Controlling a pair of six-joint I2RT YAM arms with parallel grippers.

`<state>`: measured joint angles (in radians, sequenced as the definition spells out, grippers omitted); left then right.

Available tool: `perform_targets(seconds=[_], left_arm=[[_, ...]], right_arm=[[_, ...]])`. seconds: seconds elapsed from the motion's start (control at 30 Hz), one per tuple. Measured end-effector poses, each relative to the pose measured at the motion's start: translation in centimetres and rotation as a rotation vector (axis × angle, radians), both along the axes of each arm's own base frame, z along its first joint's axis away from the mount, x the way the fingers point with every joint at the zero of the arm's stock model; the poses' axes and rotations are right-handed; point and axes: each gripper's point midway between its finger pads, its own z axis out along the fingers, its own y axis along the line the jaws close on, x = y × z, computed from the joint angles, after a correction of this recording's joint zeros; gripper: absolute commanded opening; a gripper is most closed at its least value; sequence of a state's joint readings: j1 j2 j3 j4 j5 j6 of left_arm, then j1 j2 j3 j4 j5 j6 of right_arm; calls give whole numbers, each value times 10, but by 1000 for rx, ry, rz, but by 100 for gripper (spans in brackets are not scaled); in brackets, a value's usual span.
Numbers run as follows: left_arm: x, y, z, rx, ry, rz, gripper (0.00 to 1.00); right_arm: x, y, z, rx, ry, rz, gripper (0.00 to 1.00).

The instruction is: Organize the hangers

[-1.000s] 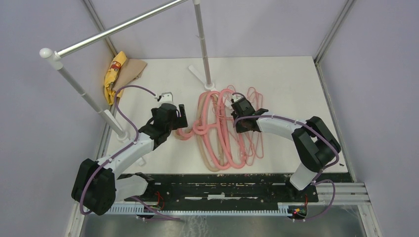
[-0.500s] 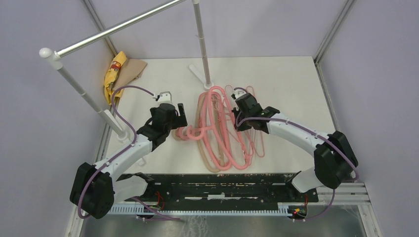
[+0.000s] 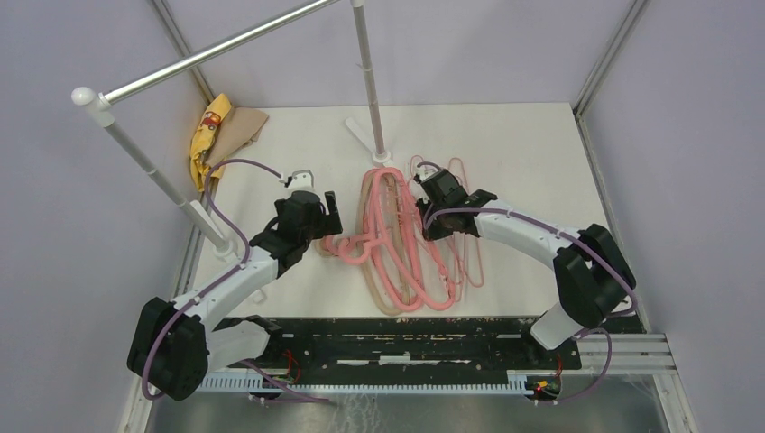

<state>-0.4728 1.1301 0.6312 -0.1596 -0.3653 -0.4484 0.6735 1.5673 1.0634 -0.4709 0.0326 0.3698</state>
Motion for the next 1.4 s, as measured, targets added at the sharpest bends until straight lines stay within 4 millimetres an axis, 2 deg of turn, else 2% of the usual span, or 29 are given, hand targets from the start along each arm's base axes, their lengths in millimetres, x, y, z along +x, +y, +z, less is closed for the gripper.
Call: perform_targets(seconds=[0.1,0.2,0.27,0.4,0.6,0.63,0.7,0.77,0.83,0.97,1.07,1.17,1.3,1.4], left_arm=[[-1,0,2,-3,-4,-1,99],[-1,0,4,-6,-11,-1,99],[-1,0,5,-7,-13,-1,99],[-2,1,6,-8,-14,-1,99],[-2,1,7,-8,-15,-1,99],[-2,1,7,-8,-15,-1,99],[-2,1,6,-7,-13,-1,99],[-3,1,6,-7,-12,-1,99],[-3,1,5,-5,-9,-1,99],[-4,2,3,-2,-4,-1,99],[-5,2,2,-1,-1,-1,99],[-6,3,1,0,1,-1,99],[-6,3,-1,2,5,0,99],[-6,3,-1,2,5,0,99]], right_arm=[[1,0,-12,-17,20,-1,27],[4,3,-17,-15,16,-1,39],[8,5,-18,-11,8,-5,43],[13,6,-24,-17,-4,-11,45],[10,-1,-40,-48,7,-21,39],[9,-1,-42,-51,10,-22,33],[10,-1,-43,-53,9,-23,14],[11,-1,-43,-55,4,-23,5],[11,-2,-43,-58,4,-26,1],[10,-3,-40,-58,0,-30,1],[6,-5,-26,-41,-7,-27,1],[1,-4,3,11,-38,-20,1],[0,6,59,131,-117,-2,1],[3,24,105,247,-166,30,1]])
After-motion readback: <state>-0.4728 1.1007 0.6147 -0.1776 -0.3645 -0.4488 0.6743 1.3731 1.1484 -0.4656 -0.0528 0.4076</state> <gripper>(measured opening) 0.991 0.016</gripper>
